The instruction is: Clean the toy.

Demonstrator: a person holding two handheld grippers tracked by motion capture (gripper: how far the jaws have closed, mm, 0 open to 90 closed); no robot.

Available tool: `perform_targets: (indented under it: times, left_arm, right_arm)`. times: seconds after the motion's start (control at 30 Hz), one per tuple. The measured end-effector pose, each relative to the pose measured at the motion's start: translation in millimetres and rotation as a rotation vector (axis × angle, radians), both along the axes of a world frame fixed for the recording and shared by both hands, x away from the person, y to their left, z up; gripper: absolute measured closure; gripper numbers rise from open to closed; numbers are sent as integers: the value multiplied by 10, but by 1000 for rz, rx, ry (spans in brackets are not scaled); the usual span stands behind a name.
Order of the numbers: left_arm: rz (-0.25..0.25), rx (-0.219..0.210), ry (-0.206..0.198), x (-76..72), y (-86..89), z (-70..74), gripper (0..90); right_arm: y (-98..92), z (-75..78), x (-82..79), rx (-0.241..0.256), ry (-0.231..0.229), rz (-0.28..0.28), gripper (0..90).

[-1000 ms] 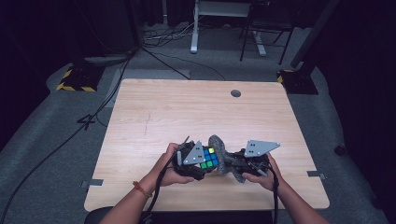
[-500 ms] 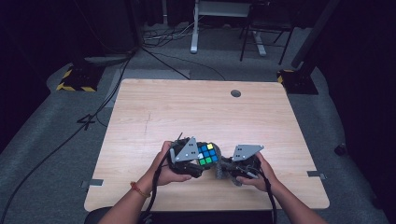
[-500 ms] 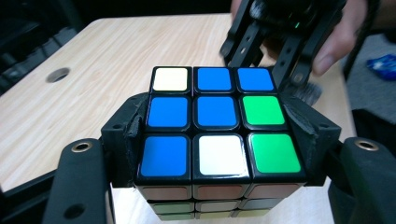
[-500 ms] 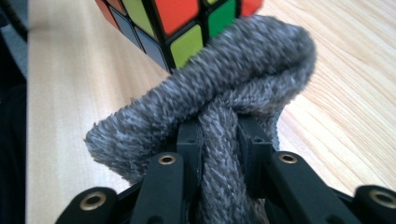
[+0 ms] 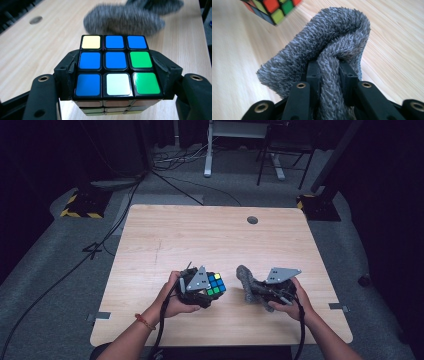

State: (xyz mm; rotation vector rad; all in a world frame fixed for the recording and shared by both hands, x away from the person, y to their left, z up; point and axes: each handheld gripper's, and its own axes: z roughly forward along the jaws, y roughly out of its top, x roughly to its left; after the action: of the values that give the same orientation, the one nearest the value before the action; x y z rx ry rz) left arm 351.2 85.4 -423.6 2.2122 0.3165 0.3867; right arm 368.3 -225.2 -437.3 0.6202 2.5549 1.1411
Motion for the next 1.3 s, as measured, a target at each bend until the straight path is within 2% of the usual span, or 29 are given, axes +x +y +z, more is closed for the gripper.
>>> perform_targets:
  times: [0.03,0.13,0.2,0.33,0.53,0.7,0.8,0.9,1.1,1.3]
  left_arm:
    - [3,10,-3,-1,3,-14,332]
    - [8,-9,26,14,30,-62,332]
    - [2,14,33,18,32,-103,332]
    - [0,50,75,22,86,-211,332]
    - [13,78,106,-2,213,-336,332]
    - [25,54,156,4,315,-451,331]
    - [21,60,163,7,332,-490,331]
    - [18,46,166,7,343,-514,331]
    - [24,9,205,23,382,-546,331]
    - [22,12,200,21,388,-555,329]
  right_arm:
    - [-39,-5,0,2,2,-8,739]
    - [-162,-47,-3,6,11,-30,735]
    - [-214,-98,-13,-14,17,-35,731]
    - [-304,-196,-41,-55,39,-43,727]
    - [-428,-279,-85,-57,59,-59,719]
    - [-504,-318,-114,-58,68,-68,704]
    - [-507,-340,-120,-71,59,-68,703]
    - [-512,-359,-120,-68,52,-64,696]
    - [-538,-421,-104,-49,71,-66,671]
    - [-542,-467,-80,-40,91,-69,642]
